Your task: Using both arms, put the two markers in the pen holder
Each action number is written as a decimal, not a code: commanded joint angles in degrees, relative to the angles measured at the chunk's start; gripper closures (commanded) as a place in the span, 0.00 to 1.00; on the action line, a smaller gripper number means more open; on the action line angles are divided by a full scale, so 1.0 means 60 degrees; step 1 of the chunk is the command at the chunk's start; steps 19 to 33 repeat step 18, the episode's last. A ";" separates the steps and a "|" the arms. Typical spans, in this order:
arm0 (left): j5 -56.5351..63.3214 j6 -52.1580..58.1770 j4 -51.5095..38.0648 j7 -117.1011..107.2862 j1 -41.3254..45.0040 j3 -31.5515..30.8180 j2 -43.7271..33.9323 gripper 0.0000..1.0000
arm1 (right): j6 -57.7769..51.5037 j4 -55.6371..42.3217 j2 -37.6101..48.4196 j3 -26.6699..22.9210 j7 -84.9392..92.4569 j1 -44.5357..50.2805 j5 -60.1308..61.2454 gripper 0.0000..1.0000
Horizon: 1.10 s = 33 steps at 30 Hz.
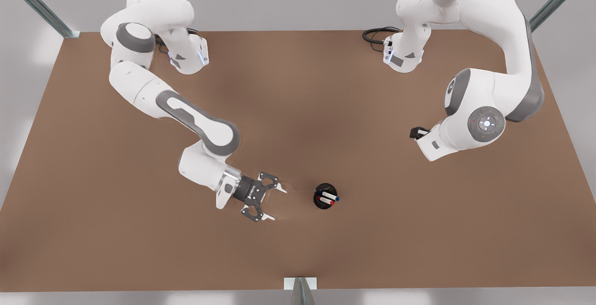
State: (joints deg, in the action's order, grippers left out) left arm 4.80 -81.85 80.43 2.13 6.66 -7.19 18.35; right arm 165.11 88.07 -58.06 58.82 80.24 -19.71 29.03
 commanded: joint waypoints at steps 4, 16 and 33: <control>-0.0024 0.0062 -0.0017 0.0232 -0.0055 -0.0003 -0.0011 0.00 | -1.4931 -0.2900 0.0872 -0.1952 -1.6566 -0.0714 -0.9890 0.00; -0.0038 0.0370 -0.0017 0.0217 -0.0012 -0.0003 -0.0011 0.00 | -1.5257 -0.1539 0.8285 -0.7635 -1.4955 0.1556 -0.5527 0.00; -0.0024 0.0370 -0.0017 0.0217 -0.0012 -0.0003 -0.0011 0.00 | -1.5286 -0.1539 0.8285 -0.7722 -1.4970 0.1585 -0.5542 0.00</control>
